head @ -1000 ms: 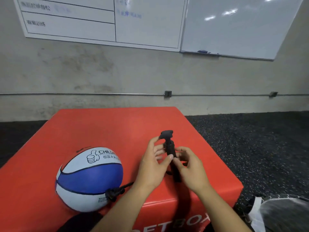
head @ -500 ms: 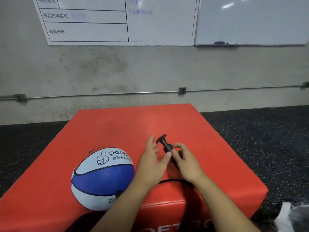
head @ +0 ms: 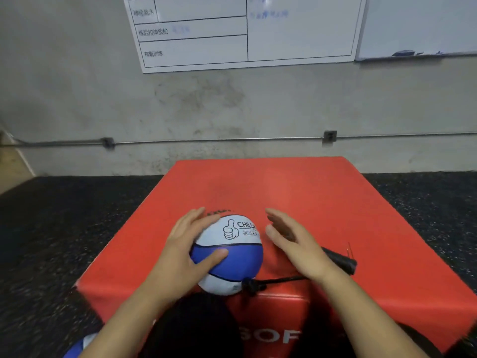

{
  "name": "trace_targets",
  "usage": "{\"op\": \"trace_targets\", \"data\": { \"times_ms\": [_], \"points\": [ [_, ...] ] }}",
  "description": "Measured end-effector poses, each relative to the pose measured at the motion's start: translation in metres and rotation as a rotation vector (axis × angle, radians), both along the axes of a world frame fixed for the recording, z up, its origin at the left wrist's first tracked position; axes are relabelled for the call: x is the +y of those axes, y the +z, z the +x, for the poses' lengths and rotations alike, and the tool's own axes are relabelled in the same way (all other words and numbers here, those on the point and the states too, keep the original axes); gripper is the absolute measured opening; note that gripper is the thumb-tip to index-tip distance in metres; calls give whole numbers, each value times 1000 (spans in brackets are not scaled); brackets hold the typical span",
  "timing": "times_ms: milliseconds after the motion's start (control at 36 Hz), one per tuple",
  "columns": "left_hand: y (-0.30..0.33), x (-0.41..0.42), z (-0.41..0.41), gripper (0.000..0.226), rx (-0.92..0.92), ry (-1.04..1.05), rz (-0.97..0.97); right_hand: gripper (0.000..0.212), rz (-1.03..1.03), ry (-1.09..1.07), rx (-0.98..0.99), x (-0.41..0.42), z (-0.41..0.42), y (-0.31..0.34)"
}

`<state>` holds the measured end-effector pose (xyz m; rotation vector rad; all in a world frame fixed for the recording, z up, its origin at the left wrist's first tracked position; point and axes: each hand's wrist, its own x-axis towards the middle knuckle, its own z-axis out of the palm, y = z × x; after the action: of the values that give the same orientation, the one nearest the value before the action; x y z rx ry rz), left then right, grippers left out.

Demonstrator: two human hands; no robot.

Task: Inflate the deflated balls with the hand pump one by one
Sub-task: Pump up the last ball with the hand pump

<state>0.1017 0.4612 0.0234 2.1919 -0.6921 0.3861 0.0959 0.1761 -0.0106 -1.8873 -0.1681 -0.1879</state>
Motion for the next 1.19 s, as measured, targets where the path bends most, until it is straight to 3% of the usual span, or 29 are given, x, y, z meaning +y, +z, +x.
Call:
{"op": "trace_targets", "data": {
  "times_ms": [83,167,278,444,500,583,722,1194],
  "points": [
    [-17,14,1,88,98,-33,-41,85,-55,143,66,17,-11,-5],
    [-24,17,-1,109,170,-75,-62,100,-21,203,57,32,-13,-6],
    [-27,14,3,98,151,-59,-179,94,28,209,19,43,-15,-4],
    [-24,-7,9,84,366,-104,-518,87,182,65,-38,27,-9,5],
    [-26,-13,13,77,373,-88,-494,85,154,61,-20,20,-8,3],
    [-26,-14,25,63,202,-14,-301,83,108,77,27,22,-5,-5],
    [-27,-14,26,65,133,-75,-121,84,27,78,-14,32,2,-6],
    [-41,-13,35,58,114,-13,-209,68,157,69,0,45,8,1]
  ]
}}
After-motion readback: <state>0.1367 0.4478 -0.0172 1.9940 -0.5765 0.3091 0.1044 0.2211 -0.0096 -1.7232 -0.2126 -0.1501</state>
